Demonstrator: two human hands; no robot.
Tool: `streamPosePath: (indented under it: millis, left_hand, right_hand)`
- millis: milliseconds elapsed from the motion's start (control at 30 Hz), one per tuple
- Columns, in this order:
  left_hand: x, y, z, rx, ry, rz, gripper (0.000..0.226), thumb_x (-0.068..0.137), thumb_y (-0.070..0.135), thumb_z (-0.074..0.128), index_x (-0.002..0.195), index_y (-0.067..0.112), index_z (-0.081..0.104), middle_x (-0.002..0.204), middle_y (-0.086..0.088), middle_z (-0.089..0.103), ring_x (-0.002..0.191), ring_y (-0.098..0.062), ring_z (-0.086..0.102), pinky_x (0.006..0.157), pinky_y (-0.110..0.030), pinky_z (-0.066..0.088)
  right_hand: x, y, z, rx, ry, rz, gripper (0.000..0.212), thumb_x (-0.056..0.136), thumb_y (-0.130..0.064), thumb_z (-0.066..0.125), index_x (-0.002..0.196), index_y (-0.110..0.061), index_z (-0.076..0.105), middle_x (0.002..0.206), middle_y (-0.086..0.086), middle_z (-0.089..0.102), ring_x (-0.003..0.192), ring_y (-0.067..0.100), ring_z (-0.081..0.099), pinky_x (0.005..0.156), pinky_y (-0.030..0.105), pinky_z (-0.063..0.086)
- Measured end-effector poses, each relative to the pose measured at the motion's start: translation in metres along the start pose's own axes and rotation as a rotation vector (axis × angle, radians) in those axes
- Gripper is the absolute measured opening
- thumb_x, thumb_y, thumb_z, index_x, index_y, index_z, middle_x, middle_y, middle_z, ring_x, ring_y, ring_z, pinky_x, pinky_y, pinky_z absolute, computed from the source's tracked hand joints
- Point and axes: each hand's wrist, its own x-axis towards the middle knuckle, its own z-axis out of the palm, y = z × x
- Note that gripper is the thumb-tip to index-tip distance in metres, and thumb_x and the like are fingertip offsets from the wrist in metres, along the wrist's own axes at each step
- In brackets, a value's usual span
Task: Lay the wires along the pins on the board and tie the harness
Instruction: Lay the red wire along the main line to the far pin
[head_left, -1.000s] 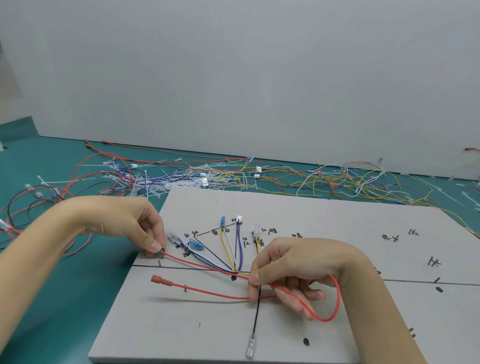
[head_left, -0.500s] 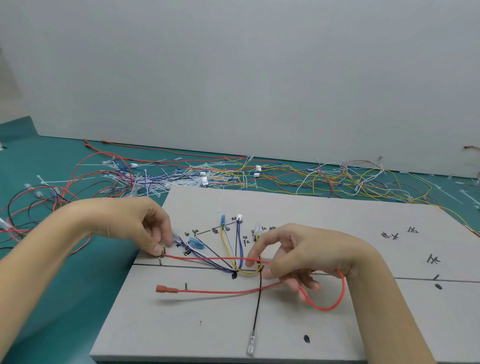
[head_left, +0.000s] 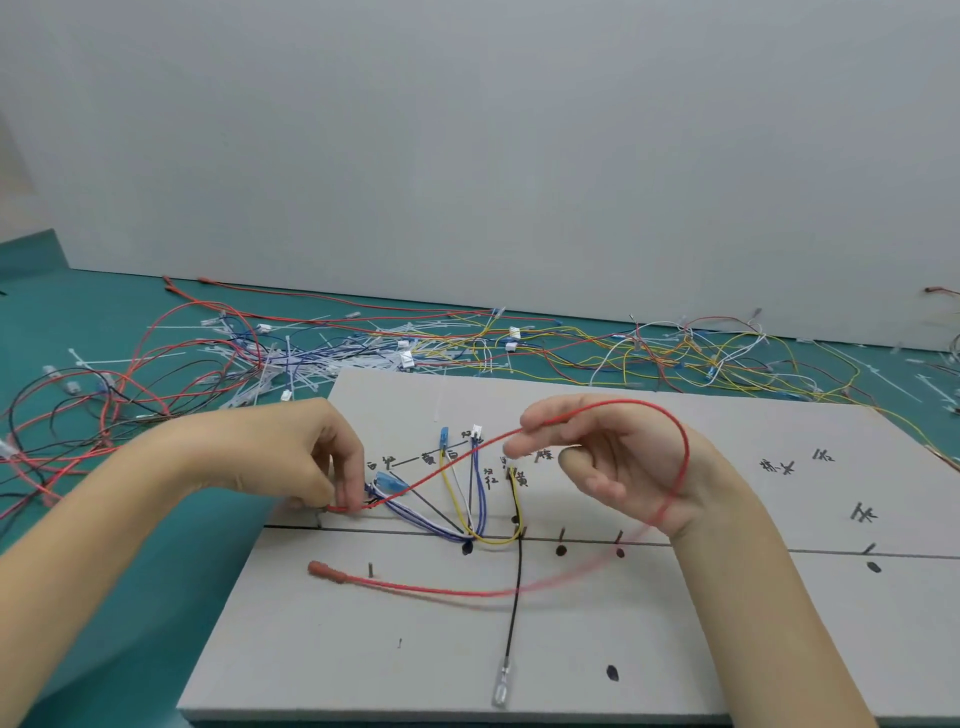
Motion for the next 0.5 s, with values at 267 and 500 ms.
streamPosePath:
  millis: [267,500]
  left_hand:
    - [0.0,0.0,0.001,0.04,0.017,-0.041,0.034,0.057,0.024,0.05,0.072,0.04,0.075,0.074,-0.002,0.071,0.061,-0.012,0.055,0.062,-0.03,0.043]
    - [-0.001,0.0,0.0,0.012,-0.012,-0.066,0.033,0.058,0.023,0.05,0.073,0.04,0.075,0.067,0.001,0.07,0.056,-0.007,0.054,0.059,-0.026,0.039]
  right_hand:
    - [0.004,0.003,-0.002,0.013,0.04,-0.002,0.028,0.088,-0.04,0.064,0.106,-0.022,0.075,0.115,0.006,0.071,0.071,0.012,0.071,0.048,0.016,0.049]
    - [0.012,0.002,-0.006,0.128,0.311,-0.01,0.046,0.081,-0.052,0.057,0.094,-0.014,0.078,0.07,0.002,0.068,0.044,0.011,0.054,0.039,0.018,0.042]
